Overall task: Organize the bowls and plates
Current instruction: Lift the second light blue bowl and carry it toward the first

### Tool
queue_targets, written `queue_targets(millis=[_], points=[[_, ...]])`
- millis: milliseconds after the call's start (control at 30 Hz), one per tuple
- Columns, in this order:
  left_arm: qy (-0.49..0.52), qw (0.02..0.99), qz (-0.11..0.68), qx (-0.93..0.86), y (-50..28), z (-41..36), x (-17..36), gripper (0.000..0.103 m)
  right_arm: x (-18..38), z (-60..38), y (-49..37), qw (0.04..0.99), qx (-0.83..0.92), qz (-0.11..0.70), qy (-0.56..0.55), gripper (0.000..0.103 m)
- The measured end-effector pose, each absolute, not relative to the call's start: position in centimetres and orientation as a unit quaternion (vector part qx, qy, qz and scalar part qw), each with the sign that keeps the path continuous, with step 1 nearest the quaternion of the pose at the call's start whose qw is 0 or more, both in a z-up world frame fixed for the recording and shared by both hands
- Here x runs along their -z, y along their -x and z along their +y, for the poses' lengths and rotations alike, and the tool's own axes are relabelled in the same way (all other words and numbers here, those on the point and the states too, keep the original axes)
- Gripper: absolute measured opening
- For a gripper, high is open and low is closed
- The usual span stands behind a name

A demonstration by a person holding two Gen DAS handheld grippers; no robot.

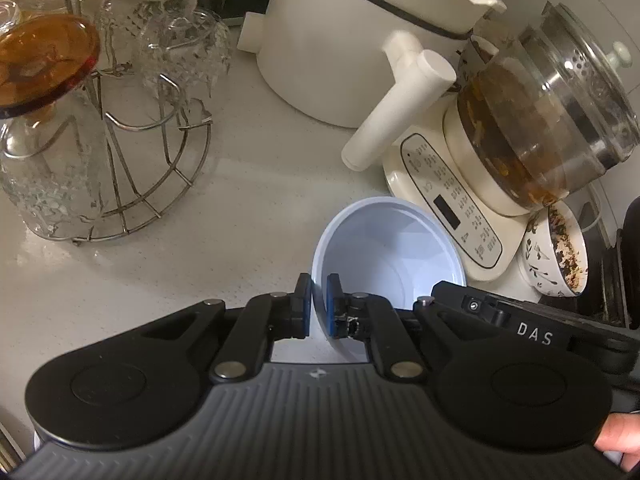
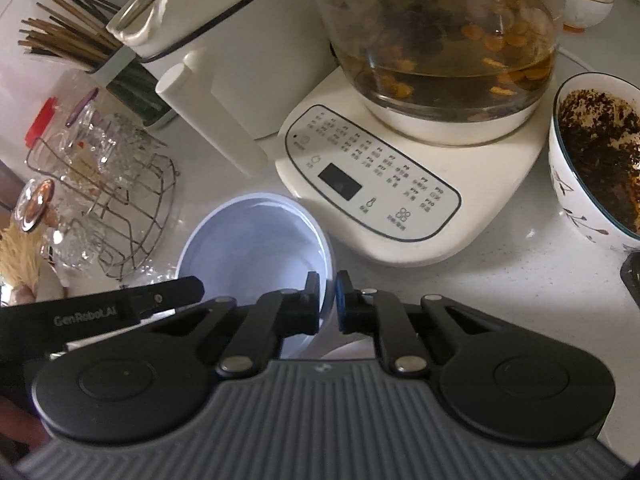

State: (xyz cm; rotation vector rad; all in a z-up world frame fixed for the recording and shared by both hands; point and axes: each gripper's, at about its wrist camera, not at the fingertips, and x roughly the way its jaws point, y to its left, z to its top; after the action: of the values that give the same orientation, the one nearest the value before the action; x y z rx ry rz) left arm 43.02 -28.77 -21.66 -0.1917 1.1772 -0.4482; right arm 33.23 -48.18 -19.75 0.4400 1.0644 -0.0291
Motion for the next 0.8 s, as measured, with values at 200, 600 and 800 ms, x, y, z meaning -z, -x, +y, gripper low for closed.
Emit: queue_targets(millis=[200,600,800], points=[[0.095,0.806,0.547,0.207,-42.9,-28.1,20.7,0.009,19.1,-48.0,-33.3,0.840,0.007,0.502,-0.206,0.010],[0.097,0.815,0.534,0.205,-42.0,-27.0,17.7,0.009,15.4,-47.1,-32.5,0.852,0.006,0.483,-0.204,0.010],[0.104,0.818,0.525,0.210,-41.1,-26.6,15.5,0.009,13.4,-46.9,-31.7,0.860,0.010,0.468,-0.205,0.010]])
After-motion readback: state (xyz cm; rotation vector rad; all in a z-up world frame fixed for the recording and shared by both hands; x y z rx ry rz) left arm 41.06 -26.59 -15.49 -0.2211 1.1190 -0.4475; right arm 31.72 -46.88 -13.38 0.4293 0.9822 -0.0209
